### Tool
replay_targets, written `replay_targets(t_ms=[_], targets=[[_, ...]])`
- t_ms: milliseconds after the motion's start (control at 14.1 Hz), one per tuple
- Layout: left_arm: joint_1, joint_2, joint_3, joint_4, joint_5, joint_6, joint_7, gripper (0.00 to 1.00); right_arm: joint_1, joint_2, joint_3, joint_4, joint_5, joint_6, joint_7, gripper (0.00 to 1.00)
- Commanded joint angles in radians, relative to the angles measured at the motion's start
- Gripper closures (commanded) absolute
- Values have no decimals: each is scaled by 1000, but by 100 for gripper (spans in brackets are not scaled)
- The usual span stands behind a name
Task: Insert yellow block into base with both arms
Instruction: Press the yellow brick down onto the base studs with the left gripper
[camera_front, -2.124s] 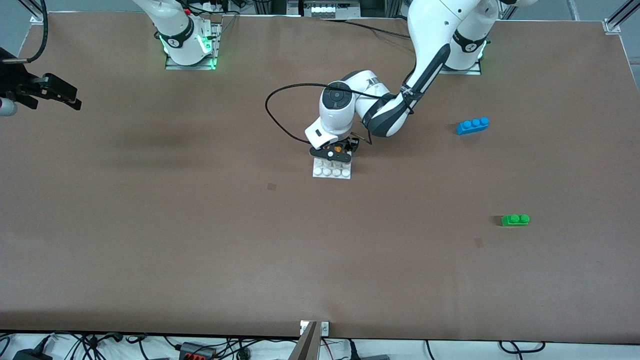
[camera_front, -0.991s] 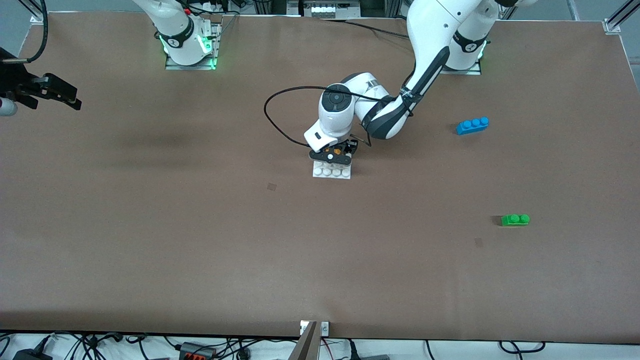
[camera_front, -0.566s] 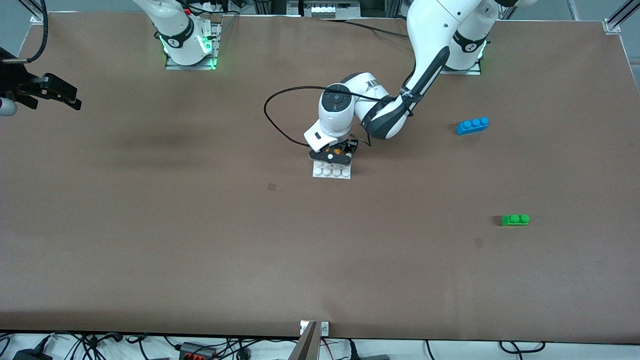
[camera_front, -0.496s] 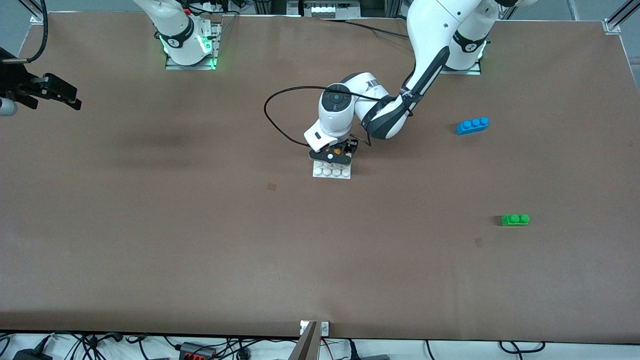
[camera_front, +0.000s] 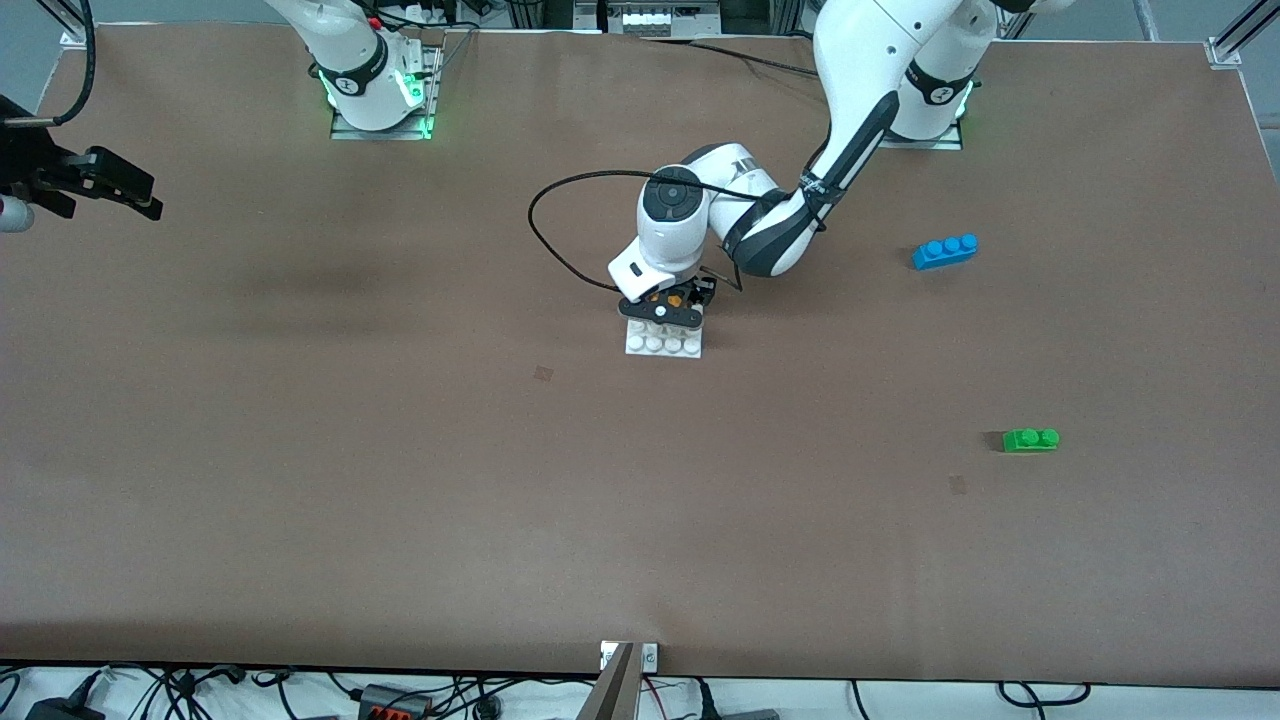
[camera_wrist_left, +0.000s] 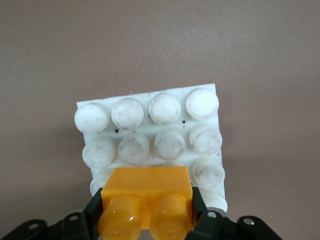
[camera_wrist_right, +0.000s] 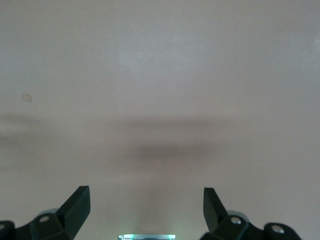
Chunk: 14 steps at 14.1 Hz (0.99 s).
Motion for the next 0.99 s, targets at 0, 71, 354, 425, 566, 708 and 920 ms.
replay_targets(t_ms=[0,71,354,425,566,708,920], targets=[[0,-17,5,-61,25,-3,-9,52,-2,6,-2,21,9,-16,1,0],[0,-17,5,-64,26,-2,-11,52,-2,6,-2,21,9,-16,1,0],[-2,-3,5,-51,26,8,-14,52,-2,6,-2,21,9,-16,1,0],[3,3,5,-46,26,8,-11,53,-2,6,-2,21,9,-16,1,0],[6,14,6,-26,25,9,-8,56,-2,6,-2,21,9,-16,1,0],[6,31,12,-2,25,9,-8,56,-2,6,-2,21,9,-16,1,0],[6,40,14,9,25,9,-6,56,-2,6,-2,21,9,-16,1,0]])
